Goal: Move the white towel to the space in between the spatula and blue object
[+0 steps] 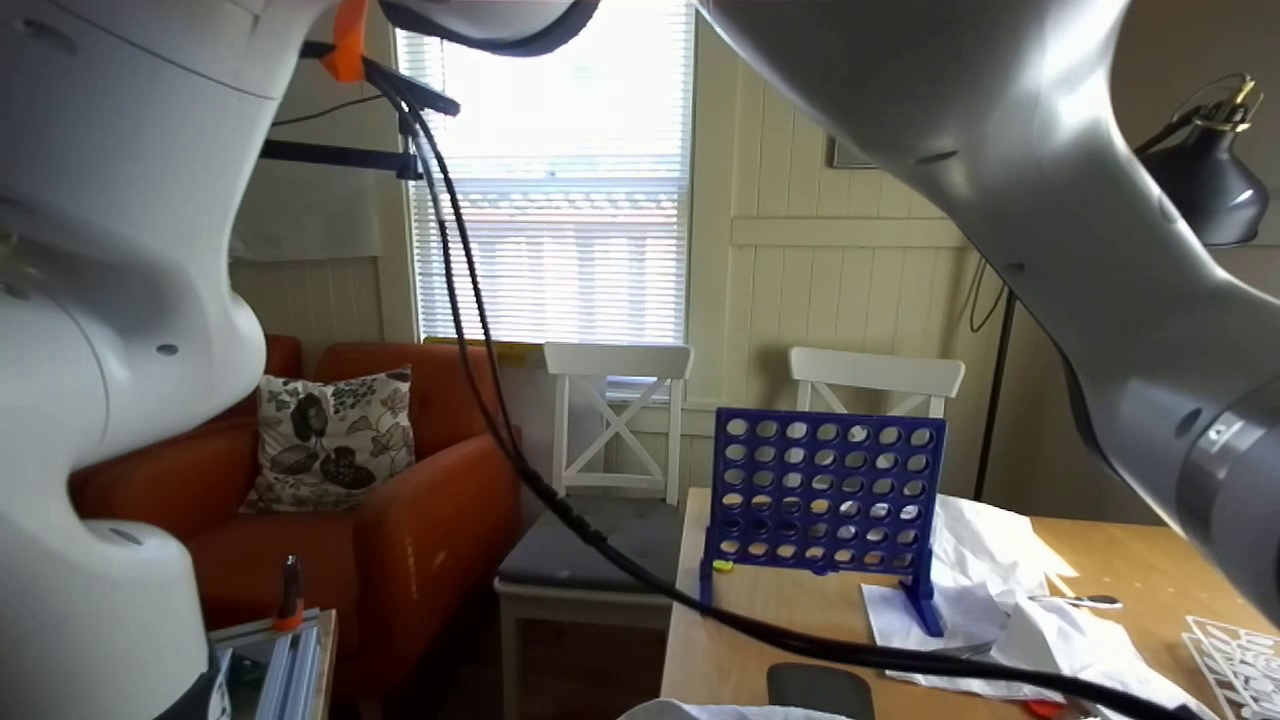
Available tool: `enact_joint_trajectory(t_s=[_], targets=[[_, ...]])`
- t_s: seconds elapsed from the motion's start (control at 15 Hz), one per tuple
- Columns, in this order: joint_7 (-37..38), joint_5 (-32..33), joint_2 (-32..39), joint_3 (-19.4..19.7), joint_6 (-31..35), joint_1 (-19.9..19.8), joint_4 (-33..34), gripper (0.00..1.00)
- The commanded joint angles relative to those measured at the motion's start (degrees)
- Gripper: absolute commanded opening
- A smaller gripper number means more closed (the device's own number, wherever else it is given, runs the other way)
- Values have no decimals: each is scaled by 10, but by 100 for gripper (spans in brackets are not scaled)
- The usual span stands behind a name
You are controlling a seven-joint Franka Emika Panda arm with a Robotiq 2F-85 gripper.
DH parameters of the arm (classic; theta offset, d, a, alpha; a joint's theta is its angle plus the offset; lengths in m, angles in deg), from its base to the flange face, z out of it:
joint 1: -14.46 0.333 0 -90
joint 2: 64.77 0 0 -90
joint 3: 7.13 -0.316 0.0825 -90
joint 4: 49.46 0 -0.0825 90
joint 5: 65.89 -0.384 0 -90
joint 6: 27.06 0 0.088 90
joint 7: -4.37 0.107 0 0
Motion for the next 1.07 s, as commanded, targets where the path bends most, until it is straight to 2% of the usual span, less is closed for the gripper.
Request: enact_joint_trajectory(t_s=[0.0,0.2,0.33,0.67,0.73,1.0], targets=[[-41,-46,49,-3,-52,-27,74,100],[-73,-64,64,-8,-115,-45,107,100],[-101,-56,77,-6,-132,-49,128,100],[-124,-48,100,-3,-121,-53,161,100],[-104,-47,79,2,-115,-44,130,100],[-114,-46,89,1,-115,-46,144,100]])
